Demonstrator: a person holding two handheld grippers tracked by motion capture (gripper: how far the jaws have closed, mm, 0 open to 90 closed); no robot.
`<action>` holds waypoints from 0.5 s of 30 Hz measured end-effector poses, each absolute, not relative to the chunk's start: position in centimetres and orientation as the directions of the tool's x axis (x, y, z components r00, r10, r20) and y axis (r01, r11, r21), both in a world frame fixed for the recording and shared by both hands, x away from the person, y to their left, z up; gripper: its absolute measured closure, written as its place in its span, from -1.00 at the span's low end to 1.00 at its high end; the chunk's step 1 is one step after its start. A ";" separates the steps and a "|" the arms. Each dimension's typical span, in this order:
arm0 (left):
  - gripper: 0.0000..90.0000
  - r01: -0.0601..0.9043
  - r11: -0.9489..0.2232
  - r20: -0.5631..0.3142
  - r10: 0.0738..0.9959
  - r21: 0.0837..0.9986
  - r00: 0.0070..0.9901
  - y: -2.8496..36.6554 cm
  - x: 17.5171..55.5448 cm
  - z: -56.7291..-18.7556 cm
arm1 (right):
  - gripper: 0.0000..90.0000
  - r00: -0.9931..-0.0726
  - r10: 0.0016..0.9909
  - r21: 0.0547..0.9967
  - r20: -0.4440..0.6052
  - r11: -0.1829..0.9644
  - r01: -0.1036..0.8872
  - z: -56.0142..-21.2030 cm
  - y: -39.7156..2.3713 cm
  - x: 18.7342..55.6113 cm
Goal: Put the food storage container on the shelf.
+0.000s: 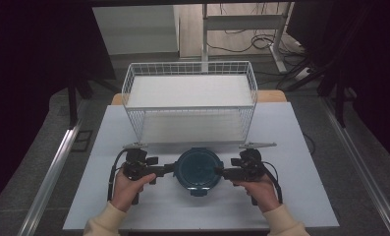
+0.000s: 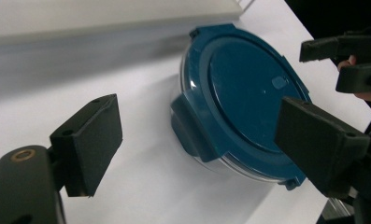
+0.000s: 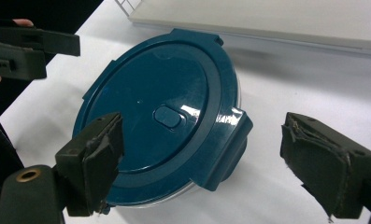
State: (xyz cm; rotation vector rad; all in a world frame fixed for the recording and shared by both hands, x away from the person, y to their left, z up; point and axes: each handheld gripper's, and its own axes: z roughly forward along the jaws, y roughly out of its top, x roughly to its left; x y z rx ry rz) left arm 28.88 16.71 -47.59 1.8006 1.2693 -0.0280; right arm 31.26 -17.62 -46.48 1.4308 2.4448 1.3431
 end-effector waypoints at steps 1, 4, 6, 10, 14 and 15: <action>-0.67 0.764 -0.065 -0.486 0.737 0.642 0.470 16.6 28.9 -47.7 | -0.71 -0.583 0.715 0.671 0.386 0.216 0.709 -46.5 -17.6 31.3; -0.68 0.779 -0.067 -0.500 0.731 0.624 0.464 16.2 29.2 -48.2 | -0.72 -0.577 0.710 0.666 0.404 0.205 0.718 -46.7 -17.5 31.3; -0.68 0.794 -0.070 -0.521 0.719 0.604 0.460 15.9 29.7 -48.7 | -0.73 -0.574 0.708 0.661 0.411 0.202 0.723 -46.9 -17.4 31.3; -0.68 0.808 -0.063 -0.547 0.704 0.585 0.452 15.5 30.2 -49.1 | -0.74 -0.565 0.711 0.654 0.419 0.195 0.731 -47.2 -17.1 31.4; -0.68 0.829 -0.053 -0.582 0.687 0.556 0.435 15.1 30.8 -49.7 | -0.76 -0.555 0.707 0.639 0.438 0.189 0.745 -47.7 -16.6 31.6; -0.68 0.836 -0.050 -0.597 0.677 0.546 0.430 15.0 31.0 -49.9 | -0.76 -0.550 0.706 0.629 0.446 0.190 0.754 -48.0 -16.4 31.8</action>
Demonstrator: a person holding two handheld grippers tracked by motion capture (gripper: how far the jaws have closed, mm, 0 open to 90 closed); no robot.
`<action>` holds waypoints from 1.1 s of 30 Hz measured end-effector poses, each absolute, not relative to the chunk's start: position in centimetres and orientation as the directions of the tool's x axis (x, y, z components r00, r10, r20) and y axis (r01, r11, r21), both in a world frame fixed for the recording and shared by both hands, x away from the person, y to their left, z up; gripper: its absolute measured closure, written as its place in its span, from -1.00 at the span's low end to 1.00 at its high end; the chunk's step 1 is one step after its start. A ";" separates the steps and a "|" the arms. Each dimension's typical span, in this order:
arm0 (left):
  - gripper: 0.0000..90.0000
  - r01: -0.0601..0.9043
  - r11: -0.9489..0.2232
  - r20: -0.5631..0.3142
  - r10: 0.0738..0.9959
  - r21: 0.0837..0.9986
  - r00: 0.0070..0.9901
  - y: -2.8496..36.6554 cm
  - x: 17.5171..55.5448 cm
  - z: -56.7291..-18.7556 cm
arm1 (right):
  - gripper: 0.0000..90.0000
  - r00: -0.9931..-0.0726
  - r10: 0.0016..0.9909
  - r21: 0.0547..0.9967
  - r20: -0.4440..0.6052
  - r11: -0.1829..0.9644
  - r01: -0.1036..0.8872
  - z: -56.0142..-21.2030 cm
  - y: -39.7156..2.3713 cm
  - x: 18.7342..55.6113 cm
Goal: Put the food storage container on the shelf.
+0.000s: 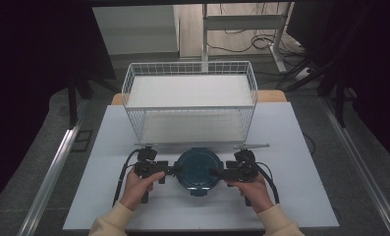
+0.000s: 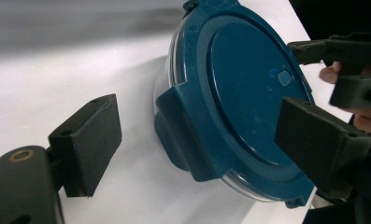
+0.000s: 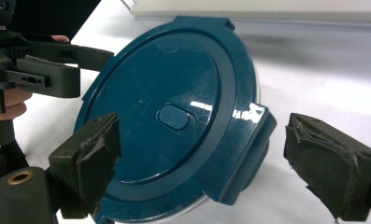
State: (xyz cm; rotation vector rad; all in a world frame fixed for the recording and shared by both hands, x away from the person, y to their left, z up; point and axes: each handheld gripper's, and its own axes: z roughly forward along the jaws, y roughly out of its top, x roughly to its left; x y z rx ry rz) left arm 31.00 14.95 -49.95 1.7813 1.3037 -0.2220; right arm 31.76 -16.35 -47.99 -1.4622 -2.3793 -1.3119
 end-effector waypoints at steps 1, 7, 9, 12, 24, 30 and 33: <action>-0.68 0.841 -0.050 -0.604 0.673 0.539 0.427 14.8 31.0 -50.0 | -0.76 -0.547 0.705 0.625 0.452 0.188 0.758 -48.2 -16.3 31.8; -0.68 0.854 -0.060 -0.629 0.650 0.518 0.427 14.3 31.2 -50.4 | -0.76 -0.522 0.700 0.592 0.488 0.174 0.787 -49.1 -16.1 32.0; -0.68 0.864 -0.068 -0.654 0.625 0.499 0.427 14.1 31.3 -50.8 | -0.77 -0.506 0.696 0.576 0.510 0.160 0.801 -49.4 -16.0 32.1; -0.67 0.866 -0.078 -0.657 0.618 0.495 0.431 13.9 31.4 -51.0 | -0.78 -0.482 0.688 0.554 0.543 0.138 0.821 -49.7 -15.7 32.2; -0.56 0.883 -0.074 -0.669 0.624 0.464 0.404 13.5 31.3 -51.2 | -0.64 -0.400 0.664 0.452 0.632 0.103 0.886 -50.7 -15.8 32.3; -0.55 0.890 -0.073 -0.672 0.628 0.451 0.392 13.3 31.4 -51.3 | -0.50 -0.360 0.643 0.427 0.676 0.057 0.903 -50.9 -16.4 32.5; -0.53 0.894 -0.066 -0.679 0.626 0.443 0.383 13.3 31.4 -51.3 | -0.49 -0.356 0.643 0.430 0.678 0.045 0.902 -50.9 -16.4 32.6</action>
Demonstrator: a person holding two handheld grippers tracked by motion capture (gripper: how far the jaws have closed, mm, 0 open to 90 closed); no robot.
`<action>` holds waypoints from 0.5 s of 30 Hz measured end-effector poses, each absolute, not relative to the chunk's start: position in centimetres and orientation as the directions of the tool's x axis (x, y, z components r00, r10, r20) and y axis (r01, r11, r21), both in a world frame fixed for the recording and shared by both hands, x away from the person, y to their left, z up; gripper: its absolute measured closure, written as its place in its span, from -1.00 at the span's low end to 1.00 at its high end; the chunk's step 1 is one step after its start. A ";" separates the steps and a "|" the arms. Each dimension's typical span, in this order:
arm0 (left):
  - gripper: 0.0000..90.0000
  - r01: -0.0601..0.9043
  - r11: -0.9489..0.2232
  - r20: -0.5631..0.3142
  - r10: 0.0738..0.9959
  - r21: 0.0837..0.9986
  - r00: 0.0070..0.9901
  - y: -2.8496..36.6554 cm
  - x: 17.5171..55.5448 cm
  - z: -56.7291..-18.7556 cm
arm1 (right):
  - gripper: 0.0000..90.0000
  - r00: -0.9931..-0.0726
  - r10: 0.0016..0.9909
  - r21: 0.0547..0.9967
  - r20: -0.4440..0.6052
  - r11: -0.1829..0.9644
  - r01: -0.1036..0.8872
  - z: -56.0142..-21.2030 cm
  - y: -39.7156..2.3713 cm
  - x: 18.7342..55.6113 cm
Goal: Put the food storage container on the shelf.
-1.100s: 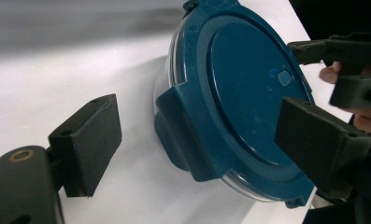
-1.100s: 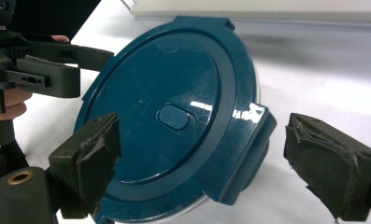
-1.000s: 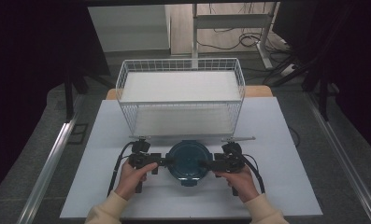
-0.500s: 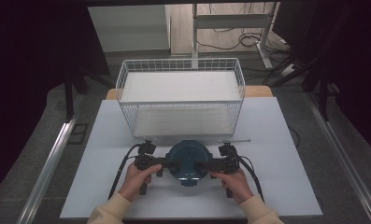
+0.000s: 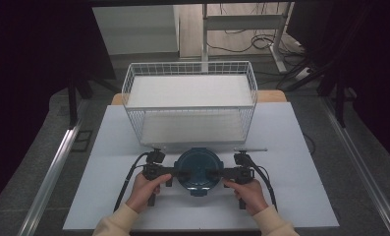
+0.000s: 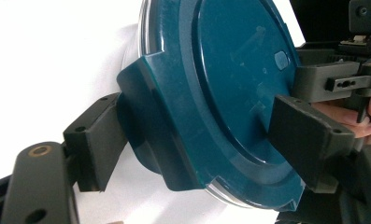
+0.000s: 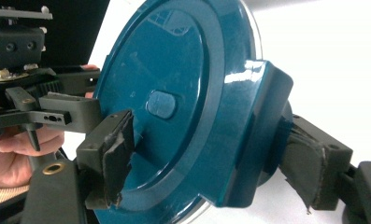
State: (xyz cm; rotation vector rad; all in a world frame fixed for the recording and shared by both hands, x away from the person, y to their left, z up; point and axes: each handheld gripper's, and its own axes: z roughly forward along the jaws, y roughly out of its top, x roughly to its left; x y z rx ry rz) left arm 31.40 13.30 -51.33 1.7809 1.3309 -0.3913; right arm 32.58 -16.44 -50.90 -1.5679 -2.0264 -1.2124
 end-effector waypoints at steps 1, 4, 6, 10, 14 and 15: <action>-0.51 0.898 -0.061 -0.683 0.627 0.436 0.374 13.4 31.4 -51.3 | -0.46 -0.353 0.643 0.430 0.680 0.041 0.902 -50.9 -16.5 32.6; -0.46 0.901 -0.056 -0.687 0.627 0.431 0.367 13.5 31.3 -51.2 | -0.39 -0.347 0.641 0.431 0.685 0.028 0.902 -50.8 -16.6 32.6; -0.42 0.903 -0.050 -0.687 0.631 0.427 0.360 13.6 31.2 -51.0 | -0.33 -0.347 0.640 0.437 0.686 0.019 0.899 -50.6 -16.7 32.5; -0.36 0.900 -0.027 -0.686 0.638 0.435 0.351 13.6 30.7 -50.7 | -0.29 -0.352 0.648 0.454 0.675 0.012 0.891 -50.3 -16.7 32.1; -0.30 0.901 -0.008 -0.702 0.624 0.434 0.343 14.0 30.4 -50.8 | -0.26 -0.358 0.649 0.465 0.671 0.008 0.885 -50.0 -16.7 31.7; -0.29 0.899 -0.004 -0.699 0.628 0.437 0.343 13.9 30.3 -50.7 | -0.25 -0.360 0.650 0.468 0.670 0.008 0.884 -50.0 -16.7 31.7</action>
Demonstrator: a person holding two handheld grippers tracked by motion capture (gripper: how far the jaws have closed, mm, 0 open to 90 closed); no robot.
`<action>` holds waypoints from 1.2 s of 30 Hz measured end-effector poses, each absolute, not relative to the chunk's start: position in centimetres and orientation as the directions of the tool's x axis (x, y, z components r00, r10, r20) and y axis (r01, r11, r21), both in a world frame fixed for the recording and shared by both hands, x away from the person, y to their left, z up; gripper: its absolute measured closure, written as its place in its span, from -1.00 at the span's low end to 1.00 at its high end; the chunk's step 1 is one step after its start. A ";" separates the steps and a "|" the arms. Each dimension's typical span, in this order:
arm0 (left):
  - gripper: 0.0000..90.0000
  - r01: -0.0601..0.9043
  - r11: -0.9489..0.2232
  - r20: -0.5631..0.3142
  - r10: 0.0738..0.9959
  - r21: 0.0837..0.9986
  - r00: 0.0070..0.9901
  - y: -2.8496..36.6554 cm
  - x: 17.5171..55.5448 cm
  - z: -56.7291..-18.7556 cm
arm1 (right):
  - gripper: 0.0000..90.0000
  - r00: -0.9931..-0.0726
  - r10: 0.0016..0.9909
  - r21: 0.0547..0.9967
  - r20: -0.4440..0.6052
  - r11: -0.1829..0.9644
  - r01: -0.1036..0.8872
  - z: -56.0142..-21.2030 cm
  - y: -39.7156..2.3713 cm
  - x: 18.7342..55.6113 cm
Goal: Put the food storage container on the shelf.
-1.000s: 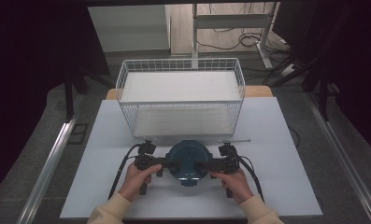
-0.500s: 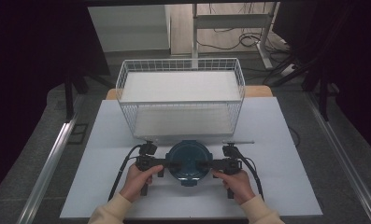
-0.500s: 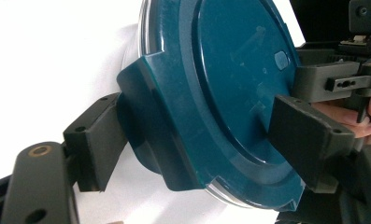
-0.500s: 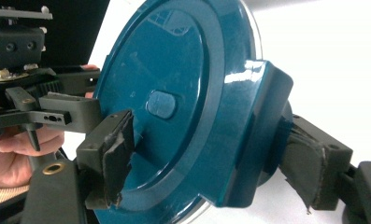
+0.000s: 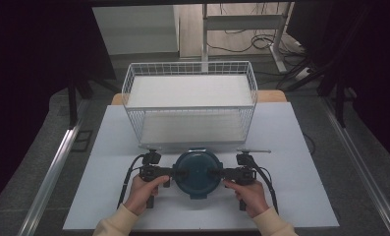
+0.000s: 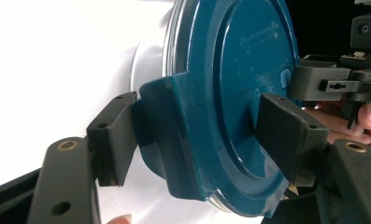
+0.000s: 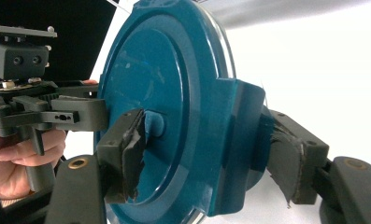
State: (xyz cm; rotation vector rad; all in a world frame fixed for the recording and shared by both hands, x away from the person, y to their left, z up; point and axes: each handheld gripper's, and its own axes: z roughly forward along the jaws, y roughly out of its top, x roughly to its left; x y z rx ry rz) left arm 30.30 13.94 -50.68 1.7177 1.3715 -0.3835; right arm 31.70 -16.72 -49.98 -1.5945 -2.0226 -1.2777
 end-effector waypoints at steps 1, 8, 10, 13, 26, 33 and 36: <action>-0.29 0.897 -0.002 -0.697 0.629 0.441 0.344 13.9 30.2 -50.6 | -0.24 -0.362 0.649 0.471 0.669 0.007 0.882 -50.0 -16.7 31.7; -0.22 0.885 0.011 -0.685 0.637 0.465 0.352 13.9 29.6 -50.1 | -0.20 -0.371 0.641 0.488 0.672 -0.006 0.873 -49.8 -16.9 31.3; -0.20 0.884 0.012 -0.685 0.637 0.467 0.353 14.0 29.6 -50.0 | -0.17 -0.371 0.639 0.490 0.673 -0.010 0.871 -49.6 -17.0 31.2; -0.19 0.878 0.016 -0.677 0.643 0.479 0.358 14.0 29.4 -49.7 | -0.17 -0.388 0.639 0.505 0.664 -0.001 0.863 -49.5 -16.9 31.1; -0.18 0.850 0.016 -0.656 0.644 0.526 0.394 14.4 28.8 -48.0 | -0.17 -0.472 0.643 0.589 0.604 0.039 0.807 -47.7 -16.4 30.5; -0.18 0.825 0.008 -0.630 0.650 0.565 0.425 14.5 28.3 -46.7 | -0.16 -0.509 0.633 0.628 0.583 0.046 0.777 -46.5 -16.2 30.2; -0.18 0.818 0.008 -0.626 0.648 0.575 0.433 14.5 28.2 -46.4 | -0.17 -0.524 0.633 0.645 0.570 0.051 0.763 -46.0 -16.2 30.1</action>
